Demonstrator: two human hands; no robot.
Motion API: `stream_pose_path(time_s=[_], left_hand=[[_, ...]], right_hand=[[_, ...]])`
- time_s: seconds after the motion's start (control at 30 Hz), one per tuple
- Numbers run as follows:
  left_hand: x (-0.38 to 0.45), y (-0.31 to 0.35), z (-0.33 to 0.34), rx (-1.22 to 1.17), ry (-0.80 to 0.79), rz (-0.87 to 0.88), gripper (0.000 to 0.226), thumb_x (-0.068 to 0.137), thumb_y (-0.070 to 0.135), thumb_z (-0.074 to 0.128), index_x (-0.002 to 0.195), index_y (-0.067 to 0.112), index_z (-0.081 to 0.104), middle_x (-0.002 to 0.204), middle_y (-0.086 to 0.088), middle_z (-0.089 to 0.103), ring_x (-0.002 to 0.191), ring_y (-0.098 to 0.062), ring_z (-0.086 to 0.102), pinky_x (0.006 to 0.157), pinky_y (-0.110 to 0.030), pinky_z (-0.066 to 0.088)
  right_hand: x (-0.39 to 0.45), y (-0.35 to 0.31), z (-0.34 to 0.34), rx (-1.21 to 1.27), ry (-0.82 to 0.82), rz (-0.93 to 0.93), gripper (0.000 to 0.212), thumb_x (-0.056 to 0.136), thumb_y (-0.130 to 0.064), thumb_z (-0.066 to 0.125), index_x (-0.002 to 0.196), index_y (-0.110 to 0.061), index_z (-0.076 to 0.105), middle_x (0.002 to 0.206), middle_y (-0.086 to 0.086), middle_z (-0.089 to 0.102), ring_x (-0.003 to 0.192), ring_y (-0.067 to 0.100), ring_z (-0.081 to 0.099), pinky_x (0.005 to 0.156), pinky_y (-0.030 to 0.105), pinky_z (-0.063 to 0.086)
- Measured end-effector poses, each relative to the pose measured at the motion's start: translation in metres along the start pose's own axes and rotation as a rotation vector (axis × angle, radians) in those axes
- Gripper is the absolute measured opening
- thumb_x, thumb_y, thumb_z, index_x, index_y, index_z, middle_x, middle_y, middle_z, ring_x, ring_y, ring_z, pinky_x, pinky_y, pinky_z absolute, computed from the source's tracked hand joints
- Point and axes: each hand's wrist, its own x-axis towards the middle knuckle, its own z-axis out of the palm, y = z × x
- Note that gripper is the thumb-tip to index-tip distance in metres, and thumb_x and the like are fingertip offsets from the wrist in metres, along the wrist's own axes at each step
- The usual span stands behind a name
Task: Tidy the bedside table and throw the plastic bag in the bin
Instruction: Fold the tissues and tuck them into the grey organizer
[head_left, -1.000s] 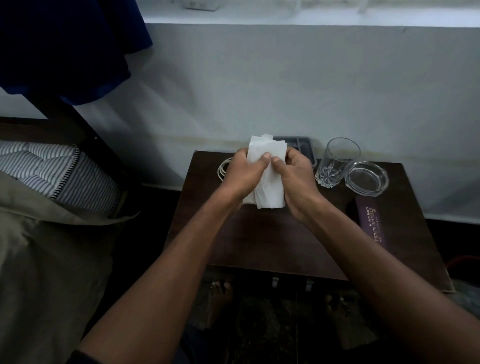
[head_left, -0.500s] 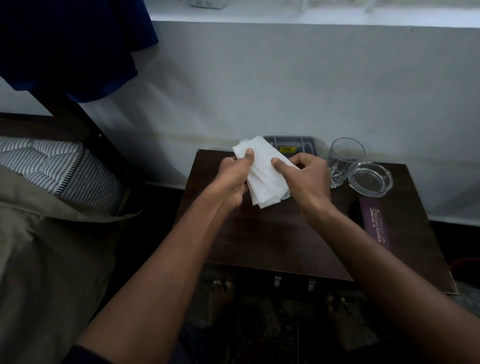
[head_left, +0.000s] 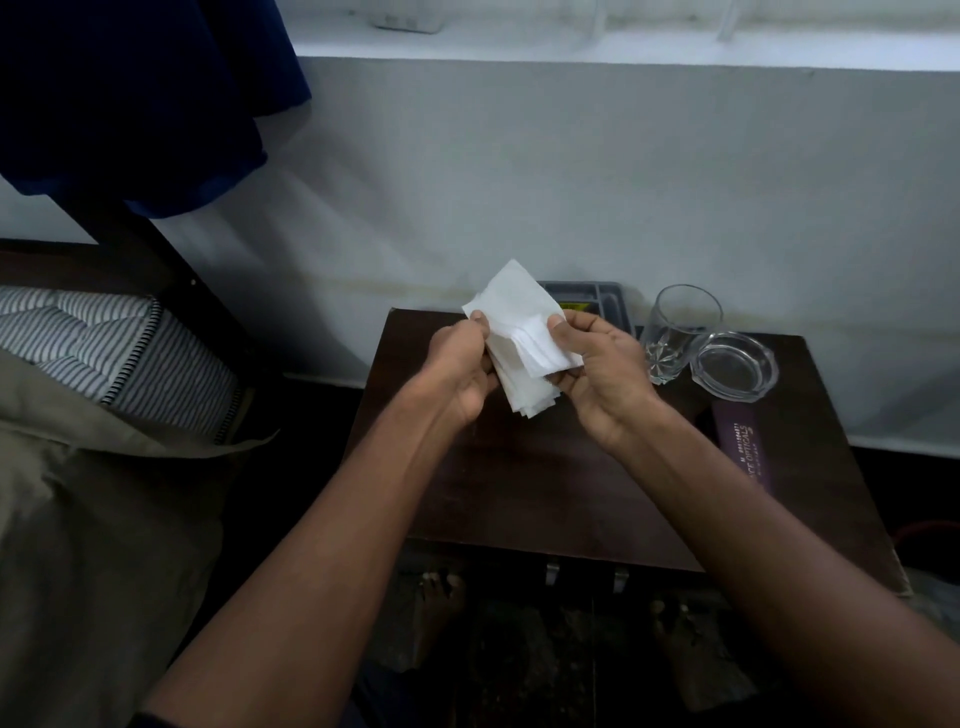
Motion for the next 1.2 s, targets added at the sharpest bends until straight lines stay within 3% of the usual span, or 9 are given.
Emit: stream_pose_path(time_s=[0.13,0.27,0.47,0.57,0.7,0.8,0.9,1.03,1.2], left_hand=[[0.0,0.003,0.0,-0.105,-0.068,-0.023,0.051,0.111,0.047,0.042,0.132,0.007,0.065,0.116,-0.013,0.074,0.097,-0.025,0.072,0.078,-0.039,0.06],[0.0,0.005,-0.001,-0.101,-0.102,-0.019,0.054,0.105,0.055,0.05,0.13,0.008,0.063,0.122,-0.014,0.073,0.102,-0.027,0.072,0.08,-0.042,0.06],[-0.002,0.003,-0.003,-0.024,-0.125,0.028,0.04,0.089,0.025,0.082,0.122,0.008,0.068,0.118,-0.014,0.077,0.11,-0.029,0.075,0.081,-0.04,0.065],[-0.001,-0.001,-0.003,0.023,-0.091,0.064,0.049,0.087,-0.004,0.078,0.133,0.003,0.063,0.117,-0.013,0.077,0.104,-0.028,0.074,0.075,-0.04,0.065],[0.003,-0.002,-0.002,0.006,-0.061,0.083,0.055,0.087,-0.016,0.071,0.138,0.002,0.06,0.12,-0.013,0.074,0.097,-0.025,0.073,0.073,-0.039,0.065],[0.004,0.0,-0.002,0.006,-0.09,0.077,0.048,0.089,-0.015,0.069,0.133,0.004,0.063,0.114,-0.012,0.075,0.095,-0.025,0.074,0.075,-0.041,0.066],[0.002,0.005,-0.003,0.018,-0.161,0.08,0.045,0.09,-0.013,0.069,0.131,0.004,0.066,0.12,-0.015,0.075,0.101,-0.029,0.075,0.077,-0.042,0.067],[0.001,0.014,-0.006,-0.03,-0.208,0.117,0.051,0.09,-0.013,0.069,0.138,0.004,0.061,0.129,-0.018,0.073,0.113,-0.034,0.073,0.083,-0.044,0.066],[0.001,0.016,-0.003,-0.04,-0.221,0.158,0.052,0.091,-0.012,0.069,0.14,0.003,0.059,0.133,-0.019,0.071,0.11,-0.032,0.074,0.084,-0.044,0.066]], right_hand=[[0.001,0.001,-0.001,0.012,-0.039,0.041,0.005,0.098,-0.006,0.069,0.096,-0.01,0.066,0.102,0.012,0.074,0.091,0.025,0.071,0.073,0.038,0.06],[0.001,0.006,-0.004,-0.423,0.159,-0.07,0.003,0.095,-0.011,0.073,0.094,-0.01,0.07,0.105,0.01,0.075,0.095,0.024,0.071,0.062,0.033,0.057],[0.001,0.009,-0.007,-0.429,0.168,-0.031,0.004,0.094,-0.009,0.072,0.093,-0.01,0.069,0.108,0.012,0.074,0.098,0.028,0.073,0.05,0.025,0.056],[0.003,0.01,-0.009,-0.428,0.139,-0.003,0.004,0.093,-0.007,0.071,0.095,-0.009,0.068,0.113,0.012,0.073,0.101,0.028,0.072,0.05,0.024,0.056],[0.003,0.013,-0.012,-0.53,0.132,-0.044,0.01,0.087,-0.007,0.076,0.089,-0.013,0.068,0.108,0.01,0.073,0.099,0.028,0.072,0.053,0.03,0.057],[0.005,0.017,-0.015,-0.777,0.218,-0.219,0.04,0.071,-0.021,0.085,0.105,-0.021,0.064,0.106,-0.001,0.069,0.098,0.02,0.068,0.078,0.04,0.06],[0.009,0.012,-0.017,-0.704,0.081,-0.267,0.065,0.063,-0.02,0.086,0.124,-0.024,0.061,0.12,-0.002,0.071,0.109,0.018,0.07,0.09,0.039,0.061],[0.013,-0.003,-0.022,-0.525,-0.112,-0.122,0.043,0.079,0.001,0.083,0.119,-0.007,0.073,0.109,0.01,0.081,0.103,0.028,0.078,0.088,0.038,0.064],[0.015,-0.013,-0.023,-0.54,-0.11,-0.166,0.028,0.083,-0.006,0.084,0.111,-0.007,0.077,0.098,0.005,0.082,0.077,0.009,0.077,0.062,0.017,0.056]])
